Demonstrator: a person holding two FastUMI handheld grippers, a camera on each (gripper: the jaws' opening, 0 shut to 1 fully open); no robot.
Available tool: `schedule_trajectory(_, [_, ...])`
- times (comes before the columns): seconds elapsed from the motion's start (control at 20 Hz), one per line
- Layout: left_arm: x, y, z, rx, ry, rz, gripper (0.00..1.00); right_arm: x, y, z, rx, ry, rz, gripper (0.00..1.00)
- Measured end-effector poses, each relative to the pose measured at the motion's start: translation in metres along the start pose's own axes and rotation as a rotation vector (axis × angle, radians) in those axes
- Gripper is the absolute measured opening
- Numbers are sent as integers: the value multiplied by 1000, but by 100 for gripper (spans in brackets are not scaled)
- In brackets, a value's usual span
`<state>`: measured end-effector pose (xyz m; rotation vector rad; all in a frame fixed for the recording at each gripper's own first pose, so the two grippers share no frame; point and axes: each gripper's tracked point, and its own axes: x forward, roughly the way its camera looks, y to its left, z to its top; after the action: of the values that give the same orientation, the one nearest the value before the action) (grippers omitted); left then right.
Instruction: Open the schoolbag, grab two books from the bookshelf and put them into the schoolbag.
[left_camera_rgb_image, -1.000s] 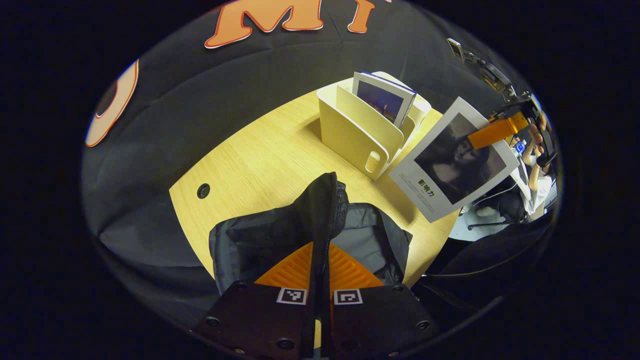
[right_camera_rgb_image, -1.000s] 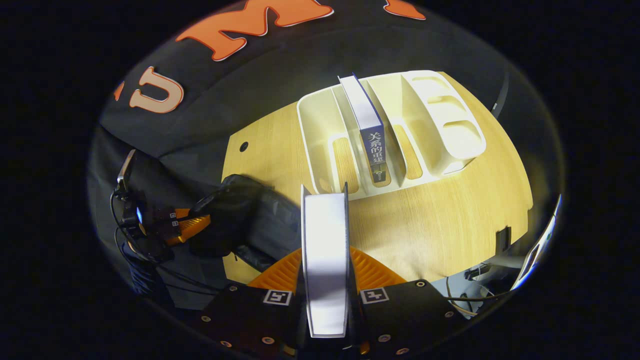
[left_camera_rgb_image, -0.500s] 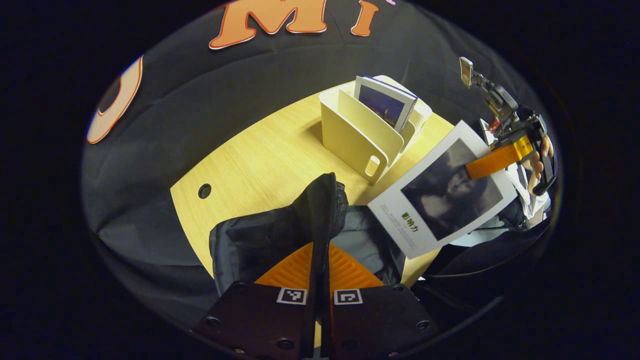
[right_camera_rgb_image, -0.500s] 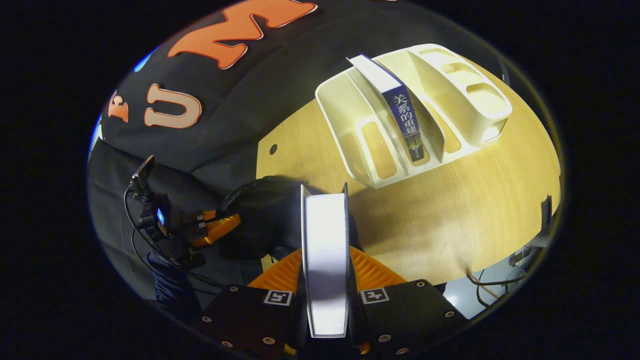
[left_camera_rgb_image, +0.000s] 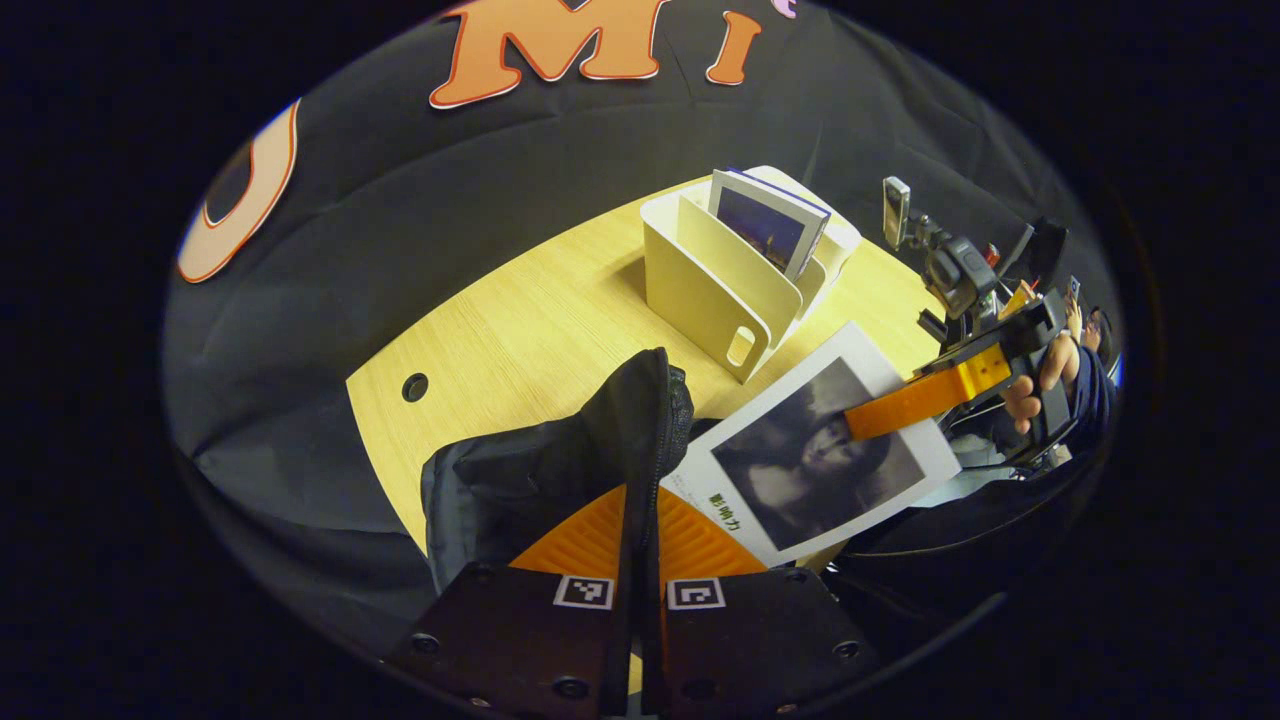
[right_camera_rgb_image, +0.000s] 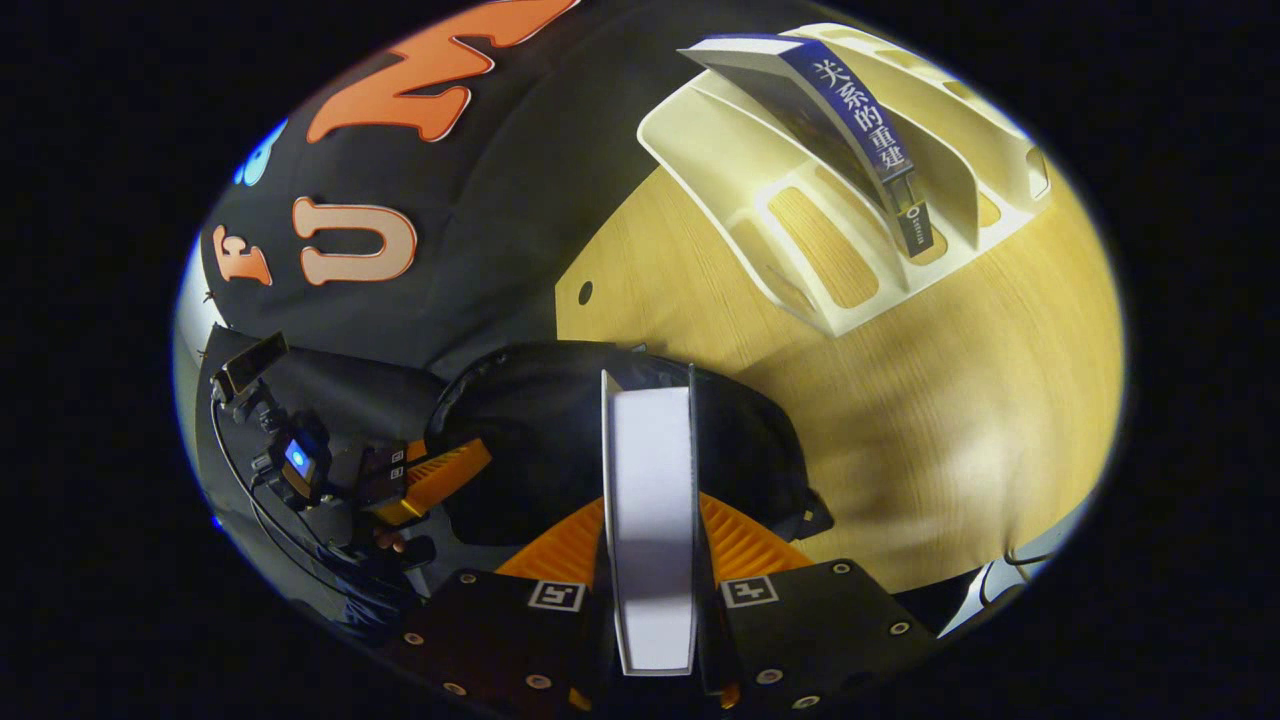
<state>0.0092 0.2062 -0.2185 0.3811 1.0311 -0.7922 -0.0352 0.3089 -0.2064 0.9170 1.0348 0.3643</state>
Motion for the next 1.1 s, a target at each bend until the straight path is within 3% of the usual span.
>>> schedule_trajectory(0.55, [0, -7, 5, -60, -26, -14, 6, 73, 20, -11, 124, -55, 159, 35])
schedule_trajectory(1.05, [-5, -12, 8, -177, -66, -18, 6, 130, 29, -12, 126, -90, 162, 35])
schedule_trajectory(1.1, [-5, -13, 9, -179, -69, -15, 6, 134, 29, -13, 122, -91, 161, 44])
